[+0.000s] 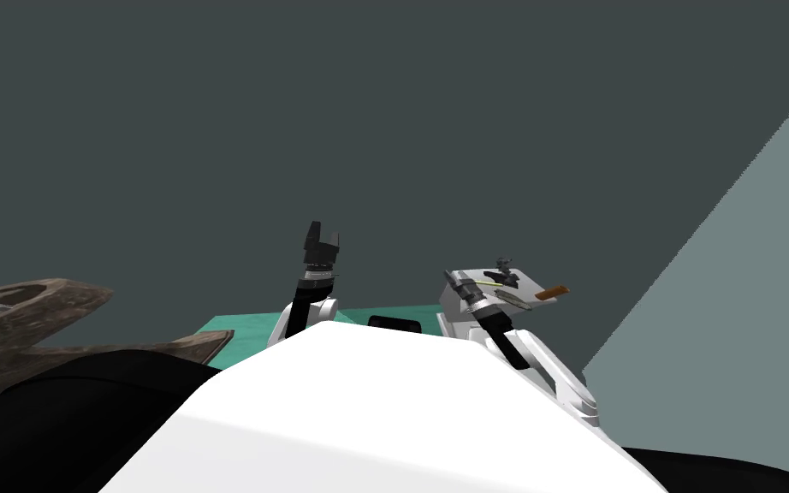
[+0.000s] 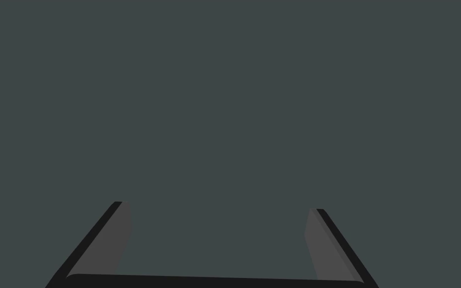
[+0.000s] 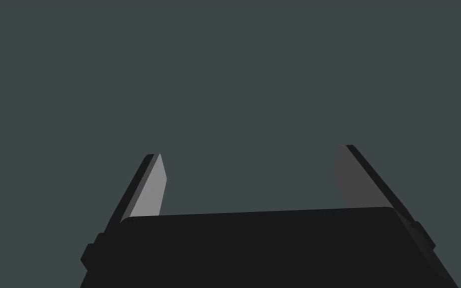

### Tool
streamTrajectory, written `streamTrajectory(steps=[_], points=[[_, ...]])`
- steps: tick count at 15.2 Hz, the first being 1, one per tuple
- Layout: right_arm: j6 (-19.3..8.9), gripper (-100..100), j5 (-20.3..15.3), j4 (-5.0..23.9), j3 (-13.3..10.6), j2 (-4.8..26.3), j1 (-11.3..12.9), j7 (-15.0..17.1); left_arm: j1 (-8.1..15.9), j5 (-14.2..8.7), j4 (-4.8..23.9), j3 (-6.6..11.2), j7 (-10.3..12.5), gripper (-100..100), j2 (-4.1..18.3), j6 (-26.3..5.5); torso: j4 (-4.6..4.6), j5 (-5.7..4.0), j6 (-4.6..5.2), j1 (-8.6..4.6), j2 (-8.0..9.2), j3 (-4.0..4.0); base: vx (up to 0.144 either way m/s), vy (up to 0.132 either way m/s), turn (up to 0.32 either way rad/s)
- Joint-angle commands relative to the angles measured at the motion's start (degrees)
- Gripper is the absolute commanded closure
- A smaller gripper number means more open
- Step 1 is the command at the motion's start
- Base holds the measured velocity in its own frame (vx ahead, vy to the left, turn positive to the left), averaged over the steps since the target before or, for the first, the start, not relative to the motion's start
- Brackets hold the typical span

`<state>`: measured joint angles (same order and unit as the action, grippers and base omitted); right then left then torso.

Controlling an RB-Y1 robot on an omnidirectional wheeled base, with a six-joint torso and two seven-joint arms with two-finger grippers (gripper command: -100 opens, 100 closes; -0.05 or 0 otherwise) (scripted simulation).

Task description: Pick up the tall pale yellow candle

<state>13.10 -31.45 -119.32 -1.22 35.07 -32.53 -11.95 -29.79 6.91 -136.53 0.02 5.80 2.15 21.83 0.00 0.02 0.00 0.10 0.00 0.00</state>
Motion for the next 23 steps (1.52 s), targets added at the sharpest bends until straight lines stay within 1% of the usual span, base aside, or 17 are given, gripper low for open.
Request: streamTrajectory(steps=[1, 2, 3, 5, 6, 8, 9, 10, 11, 13, 14, 15, 16, 18, 19, 21, 23], points=[[-1.21, -100, -2.86, 1.63, -0.23, 2.71, -0.41, -1.33, 0.00, 0.00, 0.00, 0.00, 0.00, 0, 0.00, 0.00, 0.00, 0.00, 0.00, 0.00, 0.00, 0.00, 0.003, 0.033, 0.051], [-1.21, -100, -4.17, 1.63, -0.23, 2.71, -0.41, -1.33, 0.00, 0.00, 0.00, 0.00, 0.00, 0, 0.00, 0.00, 0.00, 0.00, -0.01, 0.01, -0.01, -0.01, 0.003, 0.030, 0.041], [-2.16, -100, -5.56, 2.96, -0.59, 4.55, -0.53, -2.36, 0.00, 0.00, 0.00, 0.00, 0.00, 0, 0.00, 0.00, 0.00, 0.01, 0.00, 0.01, -0.01, -0.01, 0.004, 0.032, 0.042], [-2.16, -100, -7.14, 2.96, -0.59, 4.55, -0.53, -2.36, 0.00, 0.00, 0.00, 0.00, 0.00, 0, 0.00, 0.00, 0.00, 0.01, 0.00, 0.00, -0.01, -0.01, 0.001, 0.022, 0.023], [-3.12, -100, -9.03, 4.30, -0.95, 6.34, -0.65, -3.39, 0.00, 0.00, 0.00, 0.00, 0.00, 0, 0.00, 0.00, 0.00, 0.00, 0.01, -0.02, 0.00, 0.00, 0.000, 0.023, 0.030], [-3.12, -100, -10.13, 4.30, -0.95, 6.34, -0.65, -3.39, 0.00, 0.00, 0.00, 0.00, 0.00, 0, 0.00, 0.00, 0.00, 0.00, 0.00, -0.01, 0.00, 0.00, 0.001, 0.020, 0.021], [-4.08, -100, -12.19, 5.64, -1.32, 8.09, -0.77, -4.42, 0.00, 0.00, 0.00, 0.00, 0.00, 0, 0.00, 0.00, 0.00, 0.00, 0.01, -0.02, 0.00, 0.00, -0.001, 0.020, 0.030], [-4.08, -100, -13.12, 5.64, -1.32, 8.09, -0.77, -4.42, 0.00, 0.00, 0.00, 0.00, 0.00, 0, 0.00, 0.00, 0.00, 0.00, 0.00, -0.03, 0.00, 0.00, 0.001, 0.023, 0.033], [-5.03, -100, -14.43, 6.98, -1.68, 9.79, -0.89, -5.44, 0.00, 0.00, 0.00, 0.00, 0.00, 0, 0.00, 0.00, 0.00, 0.00, 0.00, -0.02, 0.00, 0.00, 0.000, 0.026, 0.053], [-5.03, -100, -16.09, 6.98, -1.68, 9.79, -0.89, -5.44, 0.00, 0.00, 0.00, 0.00, 0.00, 0, 0.00, 0.00, 0.00, 0.00, 0.00, 0.00, 0.01, 0.00, -0.001, 0.026, 0.024], [-5.97, -100, -17.98, 8.30, -2.04, 11.44, -1.01, -6.46, 0.00, 0.00, 0.00, 0.00, 0.00, 0, 0.00, 0.00, 0.00, 0.00, 0.01, 0.00, 0.01, 0.00, 0.000, 0.025, 0.030], [-5.97, -100, -19.04, 8.30, -2.04, 11.44, -1.01, -6.46, 0.00, 0.00, 0.00, 0.00, 0.00, 0, 0.00, 0.00, 0.00, 0.00, 0.00, -0.01, 0.00, 0.00, 0.001, 0.027, 0.030], [-6.91, -100, -20.46, 9.61, -2.40, 13.03, -1.13, -7.47, 0.00, 0.00, 0.00, 0.00, 0.00, 0, 0.00, 0.00, 0.00, 0.00, 0.00, 0.00, 0.00, 0.00, 0.002, 0.032, 0.046], [-6.91, -100, -21.95, 9.61, -2.40, 13.03, -1.13, -7.47, 0.00, 0.00, 0.00, 0.00, 0.00, 0, 0.00, 0.00, 0.00, 0.01, 0.00, 0.01, 0.00, 0.00, 0.002, 0.025, 0.023], [-7.82, -100, -23.97, 10.90, -2.75, 14.56, -1.25, -8.46, 0.00, 0.00, 0.00, 0.00, 0.00, 0, 0.00, 0.00, 0.00, 0.00, 0.01, 0.00, 0.00, 0.00, 0.003, 0.023, 0.030], [-8.72, -100, -26.41, 12.16, -3.09, 16.03, -1.37, -9.43, 0.00, 0.00, 0.00, 0.00, 0.00, 0, 0.00, 0.00, 0.00, 0.00, 0.01, -0.01, 0.00, 0.00, 0.002, 0.025, 0.040], [-8.72, -100, -27.61, 12.16, -3.09, 16.03, -1.37, -9.43, 0.00, 0.00, 0.00, 0.00, 0.00, 0, 0.00, 0.00, 0.00, 0.00, 0.00, 0.00, -0.01, 0.00, 0.001, 0.022, 0.018]])
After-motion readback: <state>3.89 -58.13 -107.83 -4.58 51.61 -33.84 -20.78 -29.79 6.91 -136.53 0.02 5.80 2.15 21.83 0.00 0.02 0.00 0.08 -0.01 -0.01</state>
